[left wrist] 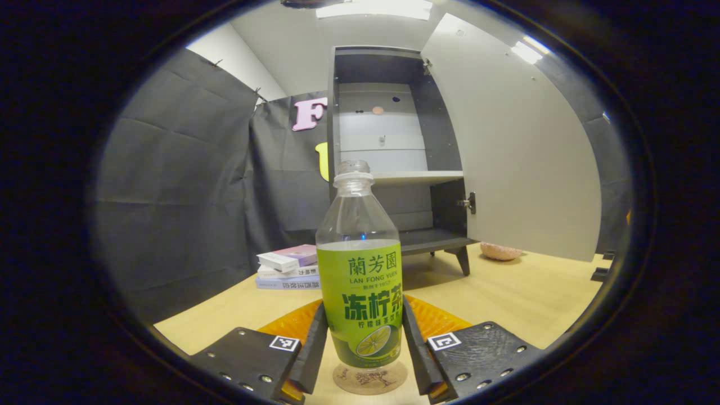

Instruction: Open the cabinet door with the right hand, grasp the bottle in the cabinet with the left hand and place it on the coaster, then close the cabinet door with the right hand.

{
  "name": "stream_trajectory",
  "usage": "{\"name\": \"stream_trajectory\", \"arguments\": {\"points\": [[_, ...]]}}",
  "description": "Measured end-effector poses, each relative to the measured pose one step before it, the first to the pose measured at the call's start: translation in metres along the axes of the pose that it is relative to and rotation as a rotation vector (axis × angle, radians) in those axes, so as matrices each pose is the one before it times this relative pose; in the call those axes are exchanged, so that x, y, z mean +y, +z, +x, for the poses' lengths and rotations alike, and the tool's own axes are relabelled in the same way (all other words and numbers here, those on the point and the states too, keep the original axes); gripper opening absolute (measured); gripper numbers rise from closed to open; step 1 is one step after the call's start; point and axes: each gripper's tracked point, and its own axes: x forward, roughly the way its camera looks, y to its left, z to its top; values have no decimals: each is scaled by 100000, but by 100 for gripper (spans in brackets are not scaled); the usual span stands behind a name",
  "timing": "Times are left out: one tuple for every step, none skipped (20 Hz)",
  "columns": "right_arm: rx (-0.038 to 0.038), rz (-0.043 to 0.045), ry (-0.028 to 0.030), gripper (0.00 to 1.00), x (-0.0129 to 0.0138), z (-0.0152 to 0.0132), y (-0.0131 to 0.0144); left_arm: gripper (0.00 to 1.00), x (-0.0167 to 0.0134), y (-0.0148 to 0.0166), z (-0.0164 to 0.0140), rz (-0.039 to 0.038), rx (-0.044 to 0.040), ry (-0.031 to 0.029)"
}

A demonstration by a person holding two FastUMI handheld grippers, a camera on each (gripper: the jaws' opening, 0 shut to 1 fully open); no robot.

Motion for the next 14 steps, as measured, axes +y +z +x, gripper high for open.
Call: {"name": "stream_trajectory", "arguments": {"points": [[1773,-1462,1097,95,508,-342,-922,67,64,-263,10,254,-440,343],[1012,-1552,2211,96,977,-442,-416,67,187,-273,-7,-124,-380,473],[800,-3148,2380,96,1089,-203,-384,67,-12,-220,-27,-295,23,229],[357,-3454,2454,96,1032,-16,-447,68,69,-303,-79,-88,44,542],[101,-2439,2525,96,1053,-8,58,67,90,-350,-171,16,492,131],[62,-1127,3046,96,1279,220,55,67,-10,-361,-285,-239,488,-9],[27,-69,2042,95,825,95,148,72,1,-236,-153,285,664,198],[214,240,1530,96,646,27,120,67,67,-420,-131,-492,1600,213],[-145,453,966,96,299,-178,288,72,-20,-89,-354,-1153,223,420],[-873,437,1200,96,433,-170,255,67,-33,49,-45,-1071,-766,524],[-698,-649,690,96,223,-55,290,63,-86,32,149,-399,-933,101],[-268,-1541,215,96,41,71,-11,72,76,-75,159,273,-524,613],[178,-1417,154,96,-46,4,2,67,147,291,200,-340,-1499,358],[285,-928,127,96,19,96,-152,67,-216,8,-51,-384,-1156,-601]]}}
